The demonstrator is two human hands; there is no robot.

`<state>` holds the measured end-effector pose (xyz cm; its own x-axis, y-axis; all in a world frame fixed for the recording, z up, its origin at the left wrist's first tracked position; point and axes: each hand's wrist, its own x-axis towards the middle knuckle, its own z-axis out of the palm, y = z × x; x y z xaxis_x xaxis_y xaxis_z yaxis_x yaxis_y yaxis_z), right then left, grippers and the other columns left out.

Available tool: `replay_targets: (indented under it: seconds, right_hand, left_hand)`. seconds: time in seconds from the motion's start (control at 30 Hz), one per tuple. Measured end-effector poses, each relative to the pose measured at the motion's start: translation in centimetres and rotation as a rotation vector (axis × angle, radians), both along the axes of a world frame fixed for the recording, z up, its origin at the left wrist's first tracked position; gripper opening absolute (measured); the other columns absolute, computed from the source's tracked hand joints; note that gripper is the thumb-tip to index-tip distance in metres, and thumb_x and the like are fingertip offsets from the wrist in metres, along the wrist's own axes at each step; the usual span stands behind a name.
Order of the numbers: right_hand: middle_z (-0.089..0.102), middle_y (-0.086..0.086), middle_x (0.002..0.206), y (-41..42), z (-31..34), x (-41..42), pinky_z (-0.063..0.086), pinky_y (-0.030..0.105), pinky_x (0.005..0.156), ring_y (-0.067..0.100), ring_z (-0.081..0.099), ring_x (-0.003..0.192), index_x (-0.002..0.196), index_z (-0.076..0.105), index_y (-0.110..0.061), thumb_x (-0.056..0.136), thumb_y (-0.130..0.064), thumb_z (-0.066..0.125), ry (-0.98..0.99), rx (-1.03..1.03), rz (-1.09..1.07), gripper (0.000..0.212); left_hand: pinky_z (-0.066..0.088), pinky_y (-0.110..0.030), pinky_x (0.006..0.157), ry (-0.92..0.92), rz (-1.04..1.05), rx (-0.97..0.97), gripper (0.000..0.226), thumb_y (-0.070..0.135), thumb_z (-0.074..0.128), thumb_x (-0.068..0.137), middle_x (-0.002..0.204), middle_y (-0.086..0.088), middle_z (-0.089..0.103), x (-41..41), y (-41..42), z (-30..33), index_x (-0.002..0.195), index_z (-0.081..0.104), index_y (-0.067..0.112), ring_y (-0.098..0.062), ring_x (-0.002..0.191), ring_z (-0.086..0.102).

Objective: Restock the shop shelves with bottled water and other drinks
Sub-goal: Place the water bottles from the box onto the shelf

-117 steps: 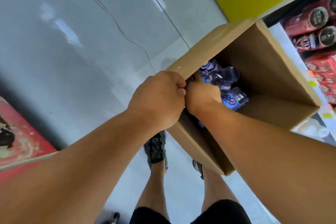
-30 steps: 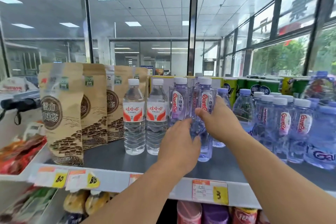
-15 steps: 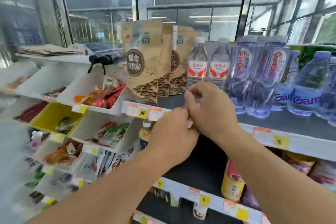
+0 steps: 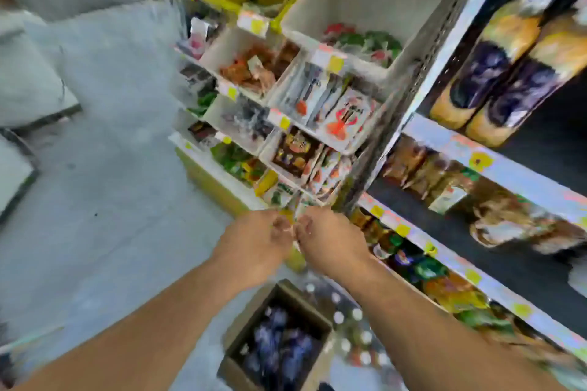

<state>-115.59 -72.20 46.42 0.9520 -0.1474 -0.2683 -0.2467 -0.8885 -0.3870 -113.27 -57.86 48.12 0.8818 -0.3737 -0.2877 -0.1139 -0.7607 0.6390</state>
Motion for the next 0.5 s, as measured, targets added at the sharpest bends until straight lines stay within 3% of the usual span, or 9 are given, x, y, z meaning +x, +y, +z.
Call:
replay_targets:
  seconds: [0.07,0.13,0.27,0.3,0.37,0.4,0.43,0.47,0.5]
  right_hand:
    - [0.068,0.01,0.107,2.1,-7.8,-0.9,0.051,0.038,0.078,0.033,0.066,0.103,0.102,0.064,-0.02,0.098,-0.034,0.045,0.157,0.042,0.006,0.024]
    - [0.068,0.009,0.107,3.4,-15.6,-1.9,0.052,0.035,0.08,0.031,0.067,0.101,0.107,0.065,-0.018,0.099,-0.033,0.044,0.275,0.053,-0.004,0.027]
    - [0.069,0.008,0.108,5.0,-30.1,-4.0,0.053,0.033,0.071,0.029,0.069,0.099,0.107,0.071,-0.013,0.097,-0.014,0.049,0.553,0.124,-0.081,0.025]
    - [0.069,0.009,0.11,5.2,-33.3,-4.3,0.053,0.033,0.074,0.03,0.067,0.101,0.108,0.071,-0.012,0.097,-0.015,0.047,0.615,0.143,-0.109,0.026]
    - [0.068,0.01,0.109,5.0,-39.5,-4.7,0.051,0.034,0.079,0.032,0.065,0.102,0.108,0.069,-0.014,0.098,-0.024,0.044,0.609,0.058,-0.098,0.028]
    - [0.068,0.011,0.109,5.0,-42.6,-4.7,0.05,0.035,0.08,0.033,0.064,0.103,0.109,0.067,-0.015,0.098,-0.026,0.044,0.618,0.046,-0.108,0.028]
    - [0.067,0.011,0.111,5.2,-45.8,-4.9,0.05,0.037,0.081,0.035,0.063,0.105,0.109,0.065,-0.015,0.097,-0.027,0.045,0.63,0.062,-0.119,0.026]
    - [0.066,0.012,0.114,5.6,-48.4,-4.8,0.05,0.038,0.083,0.036,0.062,0.108,0.11,0.062,-0.014,0.096,-0.028,0.047,0.648,0.072,-0.108,0.025]
    - [0.065,0.014,0.119,6.1,-51.0,-4.8,0.05,0.039,0.086,0.037,0.06,0.112,0.113,0.06,-0.014,0.095,-0.029,0.049,0.654,0.089,-0.114,0.026]
  left_hand:
    - [0.056,-0.036,0.071,0.113,0.04,-0.01,0.027,0.042,0.046,0.08,0.084,0.002,0.072,-1.0,2.5,-7.3,0.091,0.067,0.029,-0.025,0.082,0.068]
    - [0.056,-0.04,0.074,0.218,0.101,-0.017,0.027,0.04,0.043,0.074,0.084,0.001,0.074,-2.1,4.2,-13.9,0.086,0.066,0.031,-0.025,0.083,0.069]
    - [0.052,-0.034,0.061,0.35,0.187,-0.017,0.024,0.019,0.051,0.091,0.082,-0.003,0.072,-4.2,6.4,-26.8,0.085,0.065,0.037,-0.03,0.072,0.064]
    - [0.051,-0.032,0.058,0.37,0.215,-0.037,0.02,0.017,0.051,0.092,0.08,-0.007,0.071,-4.7,6.8,-29.9,0.081,0.064,0.028,-0.032,0.072,0.063]
    - [0.041,-0.023,0.046,0.435,0.249,-0.055,0.012,0.012,0.047,0.091,0.077,-0.009,0.061,-5.6,7.3,-35.6,0.081,0.048,0.006,-0.022,0.074,0.06]
    - [0.031,-0.022,0.041,0.484,0.247,-0.046,0.009,0.009,0.045,0.09,0.078,-0.003,0.058,-6.0,7.4,-37.9,0.083,0.045,0.004,0.0,0.09,0.033]
    - [0.025,-0.018,0.037,0.53,0.258,-0.054,0.012,0.007,0.044,0.09,0.06,-0.009,0.053,-6.4,7.4,-40.4,0.08,0.042,0.002,-0.01,0.04,0.036]
    - [0.024,-0.013,0.035,0.564,0.276,-0.041,0.02,0.006,0.044,0.091,0.055,-0.013,0.042,-6.7,7.4,-42.6,0.073,0.038,0.0,-0.016,0.049,0.053]
    - [0.025,-0.01,0.036,0.586,0.305,-0.049,0.031,0.006,0.045,0.091,0.048,-0.004,0.033,-7.0,7.5,-44.9,0.062,0.035,0.004,-0.012,0.038,0.043]
